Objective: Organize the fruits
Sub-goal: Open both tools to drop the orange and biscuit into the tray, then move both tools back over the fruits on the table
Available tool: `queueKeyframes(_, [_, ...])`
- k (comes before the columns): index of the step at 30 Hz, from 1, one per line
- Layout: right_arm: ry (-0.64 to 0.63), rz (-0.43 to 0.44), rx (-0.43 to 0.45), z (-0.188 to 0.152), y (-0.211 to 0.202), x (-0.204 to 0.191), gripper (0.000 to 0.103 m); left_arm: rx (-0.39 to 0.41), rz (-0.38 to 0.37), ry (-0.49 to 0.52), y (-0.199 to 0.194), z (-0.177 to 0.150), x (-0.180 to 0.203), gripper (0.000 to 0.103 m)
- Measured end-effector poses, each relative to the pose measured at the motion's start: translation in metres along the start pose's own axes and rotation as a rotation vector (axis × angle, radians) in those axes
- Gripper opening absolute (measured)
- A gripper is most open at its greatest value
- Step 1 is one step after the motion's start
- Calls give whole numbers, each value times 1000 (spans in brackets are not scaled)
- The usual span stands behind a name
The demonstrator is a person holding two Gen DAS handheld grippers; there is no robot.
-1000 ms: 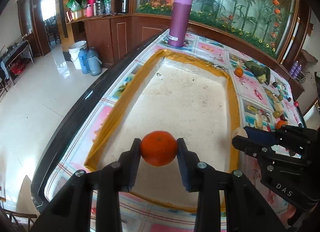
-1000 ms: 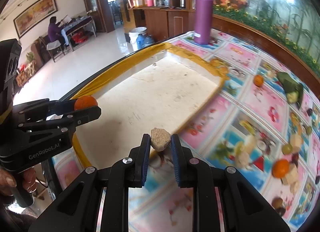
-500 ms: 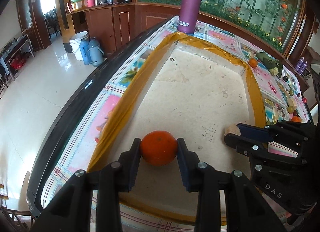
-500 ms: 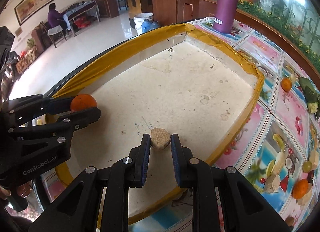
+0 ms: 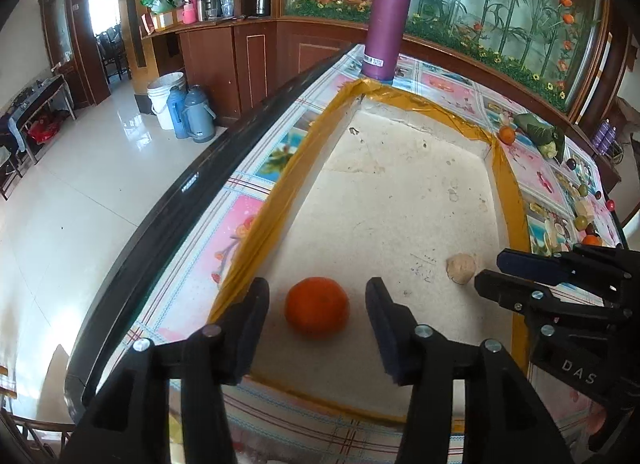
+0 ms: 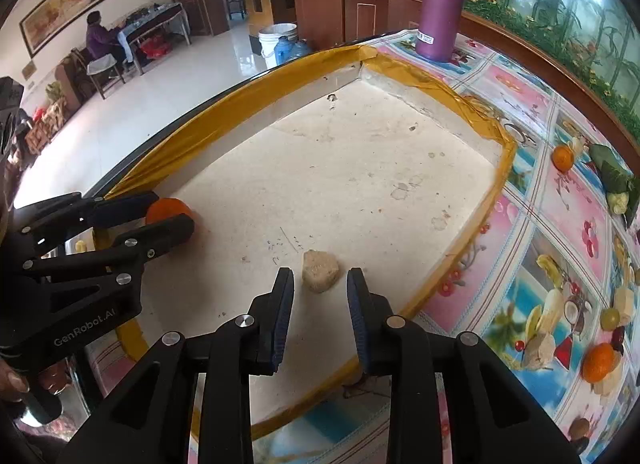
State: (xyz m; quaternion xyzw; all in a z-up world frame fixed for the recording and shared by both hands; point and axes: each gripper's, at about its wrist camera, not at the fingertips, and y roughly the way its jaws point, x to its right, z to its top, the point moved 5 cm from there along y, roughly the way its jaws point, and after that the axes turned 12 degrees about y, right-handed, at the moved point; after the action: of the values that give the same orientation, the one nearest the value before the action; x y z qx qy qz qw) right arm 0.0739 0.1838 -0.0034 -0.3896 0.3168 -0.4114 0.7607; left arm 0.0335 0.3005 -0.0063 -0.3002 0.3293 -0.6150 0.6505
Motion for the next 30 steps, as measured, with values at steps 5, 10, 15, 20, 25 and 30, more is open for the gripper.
queueKeyframes(5, [44, 24, 15, -7, -24, 9, 29, 26, 29, -39, -15, -7, -4, 61])
queueKeyframes(10, [83, 24, 30, -22, -44, 26, 30, 55, 54, -63, -34, -12, 9, 68])
queueKeyframes(15, [81, -25, 58, -45, -64, 49, 31, 77, 42, -37, -48, -11, 45, 69])
queueKeyframes(20, [101, -53, 83, -66, -83, 79, 31, 94, 17, 19, -57, -6, 87, 71])
queueKeyframes(25, [151, -86, 98, -89, -101, 119, 32, 98, -17, 68, -61, -1, 129, 71])
queueKeyframes(30, [216, -125, 111, -109, -120, 159, 33, 99, -53, 103, -63, 2, 165, 75])
